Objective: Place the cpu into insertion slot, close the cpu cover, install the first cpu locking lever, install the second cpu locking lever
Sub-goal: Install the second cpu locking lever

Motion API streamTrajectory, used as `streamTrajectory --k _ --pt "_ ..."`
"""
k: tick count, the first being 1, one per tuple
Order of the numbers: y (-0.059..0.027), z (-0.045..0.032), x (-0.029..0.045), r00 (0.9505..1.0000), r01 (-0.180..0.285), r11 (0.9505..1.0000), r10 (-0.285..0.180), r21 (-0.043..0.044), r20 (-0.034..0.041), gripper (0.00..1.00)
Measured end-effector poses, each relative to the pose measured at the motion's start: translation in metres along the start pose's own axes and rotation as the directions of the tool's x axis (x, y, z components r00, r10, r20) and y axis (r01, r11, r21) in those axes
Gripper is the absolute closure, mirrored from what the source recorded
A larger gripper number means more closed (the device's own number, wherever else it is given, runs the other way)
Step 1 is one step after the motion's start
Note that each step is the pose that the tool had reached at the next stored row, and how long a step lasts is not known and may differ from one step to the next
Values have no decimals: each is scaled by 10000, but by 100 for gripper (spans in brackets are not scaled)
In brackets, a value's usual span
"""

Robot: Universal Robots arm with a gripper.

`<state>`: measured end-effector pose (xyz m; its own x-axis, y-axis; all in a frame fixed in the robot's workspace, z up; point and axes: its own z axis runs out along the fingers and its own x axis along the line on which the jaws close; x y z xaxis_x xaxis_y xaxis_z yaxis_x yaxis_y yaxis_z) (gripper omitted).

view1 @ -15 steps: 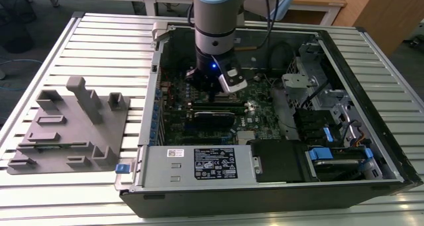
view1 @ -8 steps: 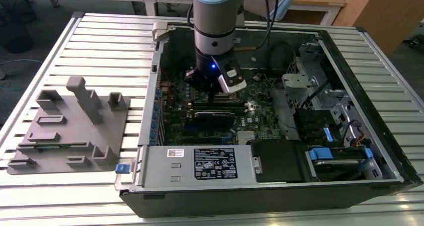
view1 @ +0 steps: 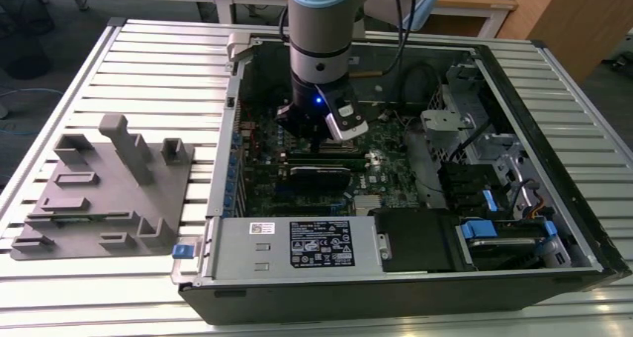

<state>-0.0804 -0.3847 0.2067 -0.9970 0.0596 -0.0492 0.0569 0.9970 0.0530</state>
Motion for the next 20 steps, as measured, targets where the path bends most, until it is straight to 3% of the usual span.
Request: streamTrajectory --k 10,14,20 --pt "-41 -2 -3 10000 -1 10000 1 -22 -2 90" --pt "-53 -1 -3 10000 -18 9994 17 -344 -21 90" --pt "-68 1 -2 10000 -27 9987 26 -508 -30 90"
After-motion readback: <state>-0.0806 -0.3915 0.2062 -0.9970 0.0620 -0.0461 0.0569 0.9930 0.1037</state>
